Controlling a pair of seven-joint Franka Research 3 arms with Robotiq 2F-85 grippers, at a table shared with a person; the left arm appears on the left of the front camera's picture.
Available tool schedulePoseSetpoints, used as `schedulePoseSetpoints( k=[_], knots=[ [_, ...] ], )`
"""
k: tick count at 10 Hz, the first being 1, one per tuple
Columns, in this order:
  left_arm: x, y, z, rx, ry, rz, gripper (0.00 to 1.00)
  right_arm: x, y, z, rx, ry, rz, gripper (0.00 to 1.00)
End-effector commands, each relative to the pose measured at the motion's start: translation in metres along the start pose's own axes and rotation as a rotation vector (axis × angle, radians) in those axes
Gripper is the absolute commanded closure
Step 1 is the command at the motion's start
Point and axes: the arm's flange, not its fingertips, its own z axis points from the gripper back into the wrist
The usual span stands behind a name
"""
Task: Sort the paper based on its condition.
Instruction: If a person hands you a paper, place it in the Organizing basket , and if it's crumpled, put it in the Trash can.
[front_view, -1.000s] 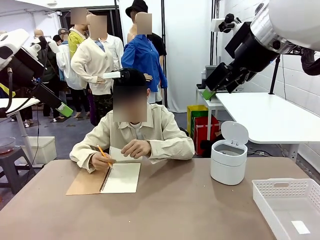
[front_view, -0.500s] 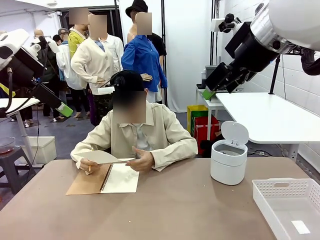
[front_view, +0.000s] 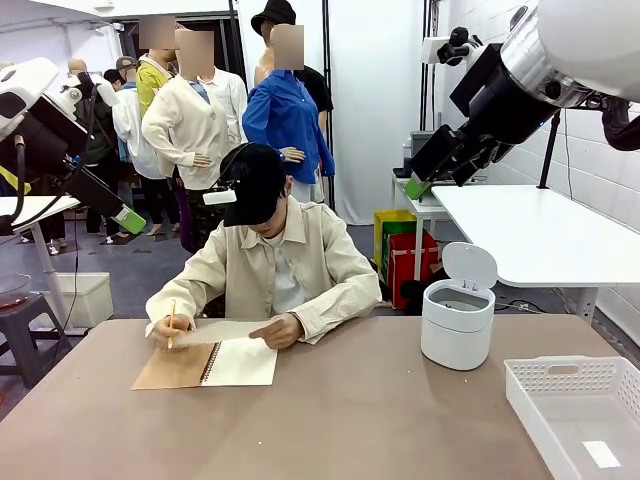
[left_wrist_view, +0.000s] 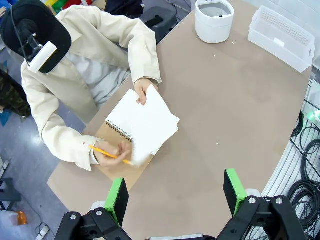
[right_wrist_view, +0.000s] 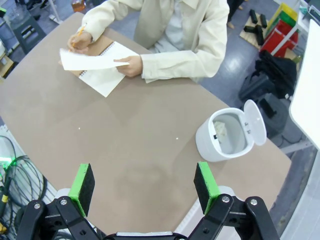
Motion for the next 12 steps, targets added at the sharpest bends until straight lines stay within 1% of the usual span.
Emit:
schedulePoseSetpoints(
  k=[1, 12],
  knots=[
    [0.0002, -0.0006, -0.0003, -0.001, 0.001, -0.002, 0.0, 0.0002, 0.0015, 0.0001, -0.001, 0.0, 0.001, 0.0],
    [0.0002, -0.0006, -0.0003, -0.001, 0.001, -0.002, 0.0, 0.0002, 0.0015, 0.0001, -0.001, 0.0, 0.001, 0.0]
  ],
)
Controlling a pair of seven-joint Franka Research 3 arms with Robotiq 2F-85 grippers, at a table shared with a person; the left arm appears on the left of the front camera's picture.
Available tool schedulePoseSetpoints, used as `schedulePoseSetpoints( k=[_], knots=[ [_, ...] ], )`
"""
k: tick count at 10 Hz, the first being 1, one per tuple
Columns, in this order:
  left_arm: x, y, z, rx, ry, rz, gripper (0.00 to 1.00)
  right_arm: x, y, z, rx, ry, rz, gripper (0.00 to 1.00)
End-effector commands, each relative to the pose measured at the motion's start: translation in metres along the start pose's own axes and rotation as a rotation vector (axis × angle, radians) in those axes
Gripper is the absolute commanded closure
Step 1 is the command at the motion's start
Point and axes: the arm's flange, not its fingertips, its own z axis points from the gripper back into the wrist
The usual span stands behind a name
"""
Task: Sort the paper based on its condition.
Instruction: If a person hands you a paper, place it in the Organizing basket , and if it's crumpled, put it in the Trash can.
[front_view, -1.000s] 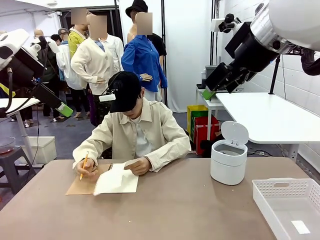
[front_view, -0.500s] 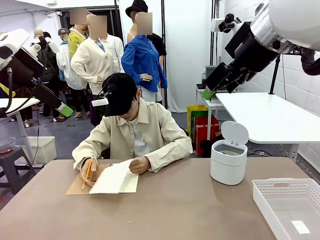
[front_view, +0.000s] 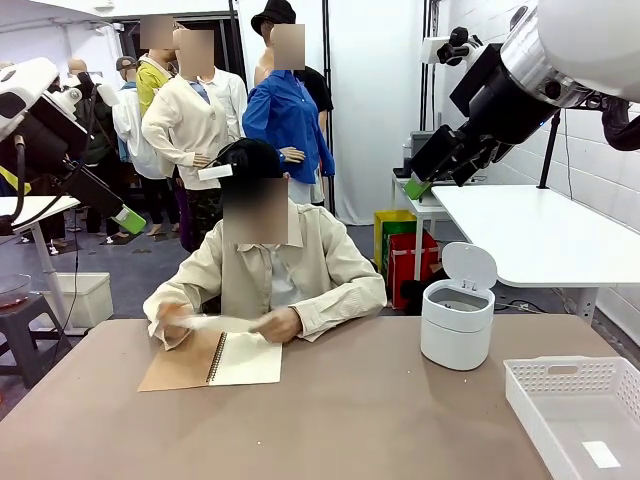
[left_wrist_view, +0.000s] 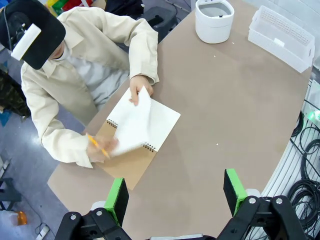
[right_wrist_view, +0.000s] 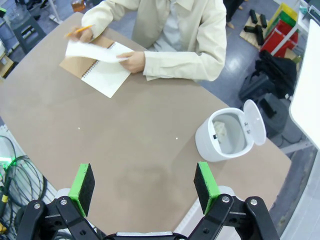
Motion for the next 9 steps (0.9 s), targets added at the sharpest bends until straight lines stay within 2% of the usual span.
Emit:
schedulePoseSetpoints(
  k=[1, 9],
  knots=[
    [0.0002, -0.0006, -0.0003, -0.001, 0.001, -0.002, 0.0, 0.0002, 0.0015, 0.0001, -0.001, 0.0, 0.001, 0.0],
    [0.0002, -0.0006, -0.0003, -0.001, 0.001, -0.002, 0.0, 0.0002, 0.0015, 0.0001, -0.001, 0.0, 0.001, 0.0]
  ],
)
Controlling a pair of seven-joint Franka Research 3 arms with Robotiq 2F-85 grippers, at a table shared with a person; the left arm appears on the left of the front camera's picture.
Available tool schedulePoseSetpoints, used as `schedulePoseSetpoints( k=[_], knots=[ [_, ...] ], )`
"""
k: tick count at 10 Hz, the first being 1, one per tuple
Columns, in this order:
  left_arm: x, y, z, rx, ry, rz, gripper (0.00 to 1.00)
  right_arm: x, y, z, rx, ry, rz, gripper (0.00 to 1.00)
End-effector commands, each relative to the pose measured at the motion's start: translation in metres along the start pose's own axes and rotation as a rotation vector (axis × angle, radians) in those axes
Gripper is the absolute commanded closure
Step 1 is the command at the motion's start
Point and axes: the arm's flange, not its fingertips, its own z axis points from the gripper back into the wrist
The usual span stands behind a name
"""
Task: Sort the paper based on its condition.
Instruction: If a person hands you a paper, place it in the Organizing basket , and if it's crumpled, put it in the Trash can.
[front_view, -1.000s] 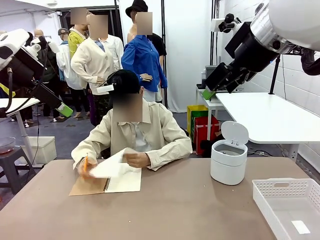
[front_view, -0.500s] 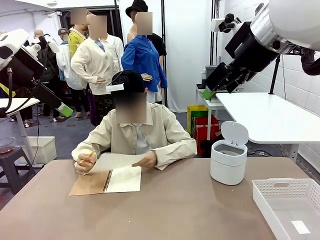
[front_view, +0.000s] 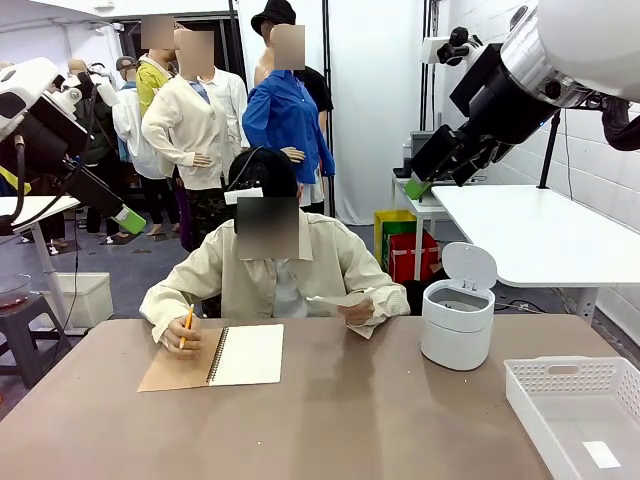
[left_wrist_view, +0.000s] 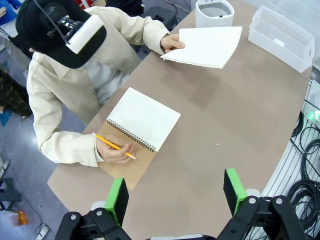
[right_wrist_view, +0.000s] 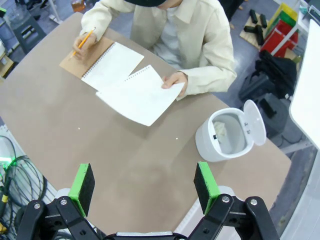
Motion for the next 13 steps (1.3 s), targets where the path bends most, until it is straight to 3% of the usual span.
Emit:
schedulePoseSetpoints(
  k=[1, 12, 13],
  knots=[
    [0.0002, -0.0006, -0.0003, -0.001, 0.001, -0.002, 0.0, 0.0002, 0.0015, 0.0001, -0.001, 0.0, 0.001, 0.0],
    [0.0002, -0.0006, -0.0003, -0.001, 0.001, -0.002, 0.0, 0.0, 0.0, 0.0, 0.0, 0.0, 0.0, 0.0],
    [0.0002, -0.0006, -0.0003, -0.001, 0.001, -0.002, 0.0, 0.0043, -0.0037, -0.0086, 0.048, 0.041, -0.064, 0.0]
  ],
)
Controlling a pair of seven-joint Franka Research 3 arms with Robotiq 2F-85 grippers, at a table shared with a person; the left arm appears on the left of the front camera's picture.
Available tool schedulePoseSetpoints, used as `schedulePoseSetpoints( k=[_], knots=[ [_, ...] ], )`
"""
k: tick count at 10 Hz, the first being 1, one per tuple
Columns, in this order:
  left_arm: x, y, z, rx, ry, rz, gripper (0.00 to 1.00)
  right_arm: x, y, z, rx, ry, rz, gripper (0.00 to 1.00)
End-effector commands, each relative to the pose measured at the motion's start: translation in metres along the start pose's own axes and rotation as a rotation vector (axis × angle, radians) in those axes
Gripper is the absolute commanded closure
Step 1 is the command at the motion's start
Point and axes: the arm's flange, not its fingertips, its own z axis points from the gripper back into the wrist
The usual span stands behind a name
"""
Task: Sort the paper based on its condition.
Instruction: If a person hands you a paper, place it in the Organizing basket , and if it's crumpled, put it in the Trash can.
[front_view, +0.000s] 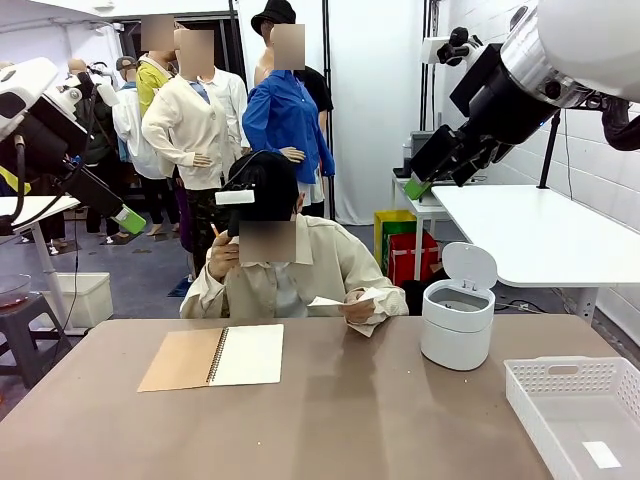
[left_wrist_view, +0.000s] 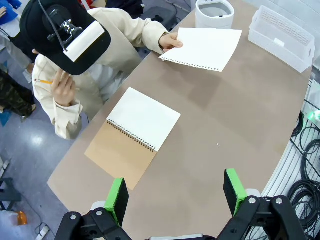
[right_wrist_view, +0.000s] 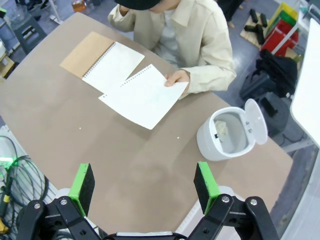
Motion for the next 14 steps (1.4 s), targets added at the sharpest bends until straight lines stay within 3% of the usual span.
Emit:
schedulePoseSetpoints(
  k=[1, 4, 9, 10, 11, 14],
  knots=[
    [0.0, -0.001, 0.0, -0.001, 0.001, -0.002, 0.0, 0.01, -0.009, -0.014, 0.078, 0.08, -0.128, 0.0],
    [0.0, -0.001, 0.0, -0.001, 0.001, -0.002, 0.0, 0.017, -0.029, -0.061, 0.207, 0.27, -0.346, 0.0],
    [0.0, -0.001, 0.0, -0.001, 0.001, -0.002, 0.0, 0.004, -0.058, -0.155, 0.425, 0.35, -0.749, 0.0],
    [0.0, -0.001, 0.0, -0.001, 0.001, -0.002, 0.0, 0.004, -0.055, -0.155, 0.352, 0.32, -0.682, 0.0],
    [0.0, -0.001, 0.0, -0.001, 0.001, -0.002, 0.0, -0.006, -0.059, -0.153, 0.393, 0.369, -0.662, 0.0],
    [0.0, -0.001, 0.0, -0.001, 0.001, -0.002, 0.0, -0.005, -0.06, -0.159, 0.394, 0.361, -0.685, 0.0]
  ],
)
